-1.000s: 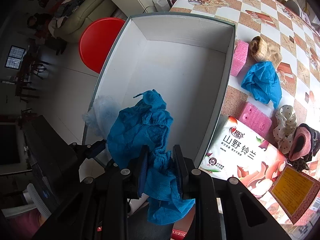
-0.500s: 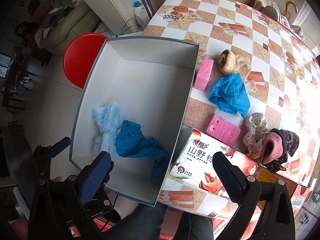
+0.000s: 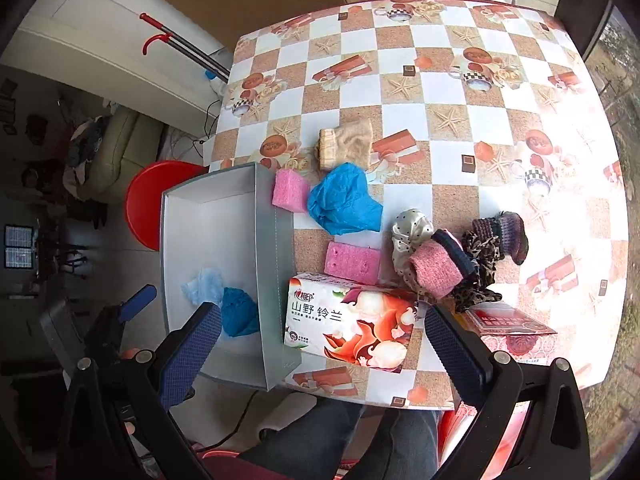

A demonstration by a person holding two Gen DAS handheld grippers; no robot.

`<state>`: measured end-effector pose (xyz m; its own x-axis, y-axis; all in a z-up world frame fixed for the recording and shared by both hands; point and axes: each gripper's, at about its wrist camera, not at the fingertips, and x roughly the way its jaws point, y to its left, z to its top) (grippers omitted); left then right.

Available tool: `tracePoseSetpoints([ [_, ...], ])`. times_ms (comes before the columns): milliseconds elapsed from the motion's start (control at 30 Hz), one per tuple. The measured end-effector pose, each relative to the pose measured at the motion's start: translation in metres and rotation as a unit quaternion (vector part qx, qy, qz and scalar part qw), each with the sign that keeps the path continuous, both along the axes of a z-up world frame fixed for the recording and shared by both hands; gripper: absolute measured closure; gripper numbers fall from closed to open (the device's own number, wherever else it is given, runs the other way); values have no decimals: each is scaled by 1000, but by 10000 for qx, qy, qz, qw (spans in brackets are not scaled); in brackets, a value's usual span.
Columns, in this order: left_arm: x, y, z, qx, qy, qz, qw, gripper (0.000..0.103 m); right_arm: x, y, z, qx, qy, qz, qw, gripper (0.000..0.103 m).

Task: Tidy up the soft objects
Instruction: 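Grasp the striped knit hat with the right gripper while the left grasps the beige glove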

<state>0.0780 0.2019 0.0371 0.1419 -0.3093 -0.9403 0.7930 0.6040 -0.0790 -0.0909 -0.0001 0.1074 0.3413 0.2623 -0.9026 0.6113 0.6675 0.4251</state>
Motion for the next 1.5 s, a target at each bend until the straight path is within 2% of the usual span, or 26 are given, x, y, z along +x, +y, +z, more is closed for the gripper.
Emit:
tracePoseSetpoints([
  [167, -3, -66, 3, 78, 37, -448, 9990, 0, -57, -77, 1, -96, 304, -852, 9959, 1],
  [333, 8, -142, -23, 483, -7, -710, 9963, 0, -85, -126, -44, 59, 829, -1086, 9906, 1],
  [500, 32, -205, -73, 1105, 286, -572, 9918, 0, -72, -142, -109, 531, 1244, -680, 9885, 1],
  [633, 50, -237, -110, 1563, 314, -356, 9866, 0, -49, -148, -152, 831, 1436, -330, 9856, 1],
  [900, 63, -259, -164, 2118, 580, -21, 9756, 0, -8, -140, -219, 1463, 1669, 454, 9740, 1],
  [967, 63, -259, -173, 2247, 625, 43, 9724, 0, -9, -138, -229, 1410, 1826, 569, 9714, 1],
  [1033, 61, -258, -179, 2350, 655, 71, 9697, 4, -13, -137, -234, 1329, 1923, 581, 9706, 1],
  [1100, 59, -259, -187, 2560, 686, 29, 9642, 13, -19, -138, -241, 1307, 1957, 498, 9706, 1],
  [1167, 58, -260, -187, 2541, 677, 60, 9648, 14, -24, -138, -244, 1289, 1918, 438, 9719, 1],
  [1233, 57, -262, -185, 2572, 647, 17, 9642, 20, -29, -137, -243, 1225, 1842, 392, 9744, 1],
  [1267, 56, -263, -183, 2532, 672, -51, 9651, 31, -32, -139, -243, 1190, 1818, 386, 9753, 1],
  [1300, 54, -265, -180, 2512, 647, -126, 9657, 43, -34, -138, -242, 1205, 1777, 369, 9760, 10],
  [1333, 53, -267, -177, 2497, 552, -197, 9665, 49, -37, -138, -240, 1305, 1691, 326, 9764, 26],
  [1400, 49, -268, -167, 2357, 421, -330, 9704, 66, -46, -136, -237, 1490, 1541, 196, 9766, 32],
  [1467, 44, -268, -152, 2049, 360, -445, 9771, 75, -52, -137, -233, 1341, 1479, 131, 9798, 36],
  [1500, 41, -268, -144, 1902, 302, -502, 9800, 76, -58, -140, -229, 1241, 1413, 42, 9821, 38],
])
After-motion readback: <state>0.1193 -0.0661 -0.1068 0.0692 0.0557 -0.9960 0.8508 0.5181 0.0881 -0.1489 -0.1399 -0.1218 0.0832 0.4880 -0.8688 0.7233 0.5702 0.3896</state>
